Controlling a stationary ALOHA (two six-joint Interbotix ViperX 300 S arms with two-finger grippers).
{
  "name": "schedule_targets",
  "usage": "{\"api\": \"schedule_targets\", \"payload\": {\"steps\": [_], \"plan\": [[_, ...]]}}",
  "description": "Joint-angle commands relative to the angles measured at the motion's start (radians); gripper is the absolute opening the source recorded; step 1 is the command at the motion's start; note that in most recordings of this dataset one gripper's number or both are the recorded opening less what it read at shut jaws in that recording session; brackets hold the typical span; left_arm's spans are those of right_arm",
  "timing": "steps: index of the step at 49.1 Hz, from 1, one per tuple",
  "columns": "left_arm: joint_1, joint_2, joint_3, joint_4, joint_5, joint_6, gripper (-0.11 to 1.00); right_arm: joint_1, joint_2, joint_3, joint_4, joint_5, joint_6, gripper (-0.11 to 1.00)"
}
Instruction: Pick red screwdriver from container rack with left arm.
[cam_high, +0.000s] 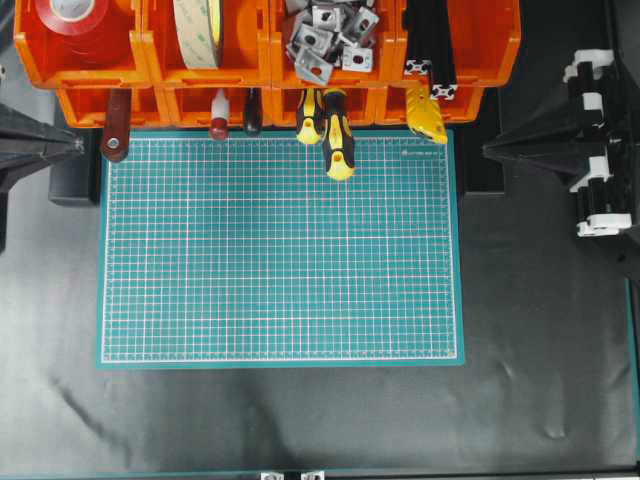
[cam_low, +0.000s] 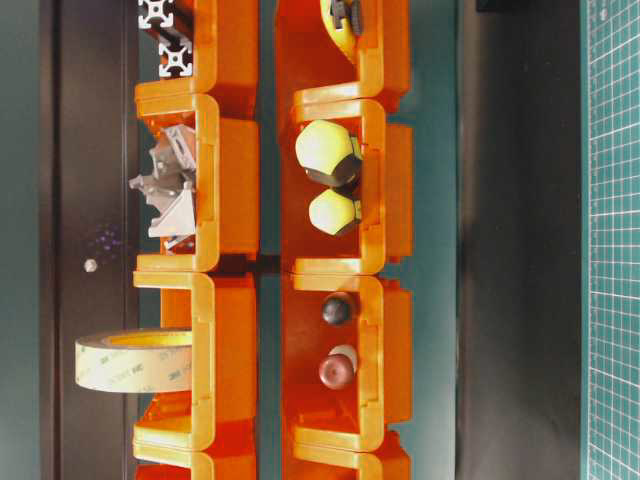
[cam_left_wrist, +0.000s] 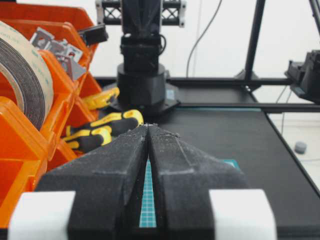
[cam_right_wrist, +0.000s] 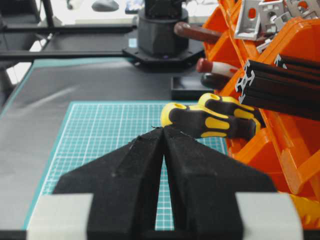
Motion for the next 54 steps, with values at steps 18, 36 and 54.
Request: {"api": "schedule_targets", "payload": {"steps": [18, 36, 54], "plan": [[-0.003, 0.006, -0.262, 0.052, 0.334, 0.011, 0.0, -0.003, 0.003, -0.021, 0.038, -0.049, 0.1, 0.01], [-0.04, 0.17, -0.649, 0.069, 0.824, 0.199, 0.0, 0.003, -0.044, -0.041, 0.038, -0.025, 0.124, 0.01], [-0.15, 0.394, -0.755, 0.17, 1.077, 0.229, 0.0, 0.002, -0.049, -0.041, 0.038, -0.012, 0.124, 0.01]]}}
